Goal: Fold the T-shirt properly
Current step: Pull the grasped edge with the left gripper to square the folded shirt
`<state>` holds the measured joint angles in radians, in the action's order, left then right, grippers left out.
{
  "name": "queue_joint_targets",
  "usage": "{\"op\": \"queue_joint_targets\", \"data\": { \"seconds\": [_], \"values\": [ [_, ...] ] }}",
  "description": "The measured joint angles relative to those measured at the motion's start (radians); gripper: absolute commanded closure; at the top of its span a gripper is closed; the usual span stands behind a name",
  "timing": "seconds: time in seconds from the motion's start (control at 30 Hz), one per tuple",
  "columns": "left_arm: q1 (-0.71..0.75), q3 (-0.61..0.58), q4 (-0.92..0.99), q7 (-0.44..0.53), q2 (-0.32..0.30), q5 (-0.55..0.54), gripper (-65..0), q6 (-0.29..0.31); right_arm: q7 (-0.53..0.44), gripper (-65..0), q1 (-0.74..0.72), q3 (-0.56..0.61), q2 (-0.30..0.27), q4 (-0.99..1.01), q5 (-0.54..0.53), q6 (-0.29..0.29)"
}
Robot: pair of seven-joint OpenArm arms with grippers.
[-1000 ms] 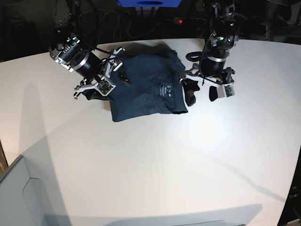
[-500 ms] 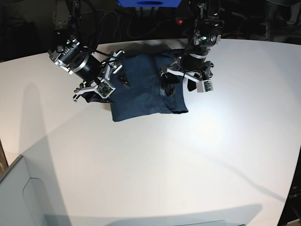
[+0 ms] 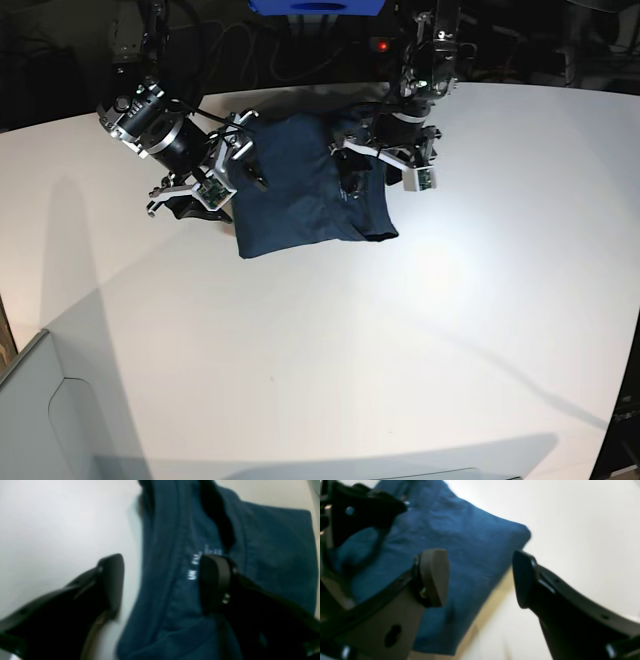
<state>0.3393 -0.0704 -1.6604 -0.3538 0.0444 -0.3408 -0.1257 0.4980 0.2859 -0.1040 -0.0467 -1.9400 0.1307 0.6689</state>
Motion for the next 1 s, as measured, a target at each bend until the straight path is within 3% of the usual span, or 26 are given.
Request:
{"op": "queue_joint_targets", "data": {
  "seconds": [0.2, 0.4, 0.5, 0.53, 0.77, 0.87, 1.0],
  "values": [
    [-0.001, -0.019, 0.013, 0.000, -0.001, 0.000, -31.9, 0.003, 0.004, -38.2, -0.019, -0.007, 0.000, -0.001, -0.001, 0.000],
    [-0.001, -0.025, 0.017, -0.011, -0.006, -0.003, -15.5, 0.003, 0.003, -38.0, -0.019, -0.076, 0.001, -0.002, -0.003, 0.000],
    [-0.001, -0.025, 0.017, -0.013, -0.006, -0.006, -1.6, 0.003, 0.002, -38.0, -0.022, -0.118, 0.004, -0.003, -0.004, 0.000],
    [-0.005, -0.025, 0.017, -0.013, -0.006, -0.008, 0.0, 0.003, -0.001, -38.0, -0.022, -0.135, 0.006, -0.003, -0.004, 0.000],
    [-0.097, -0.027, 0.078, -0.024, -0.013, 0.001, 0.0, 0.003, 0.004, -37.9, -0.035, -0.261, 0.036, -0.005, -0.003, 0.000],
    [-0.150, -0.091, 0.116, -0.017, -0.072, -0.011, 0.0, 0.014, 0.004, -37.8, -0.033, -0.320, 0.039, -0.005, -0.003, 0.000],
    [-0.304, -0.281, 0.182, -0.066, -0.178, -0.001, 0.0, 0.000, 0.006, -37.8, -0.026, -0.421, 0.047, -0.006, -0.006, 0.000]
  ]
}}
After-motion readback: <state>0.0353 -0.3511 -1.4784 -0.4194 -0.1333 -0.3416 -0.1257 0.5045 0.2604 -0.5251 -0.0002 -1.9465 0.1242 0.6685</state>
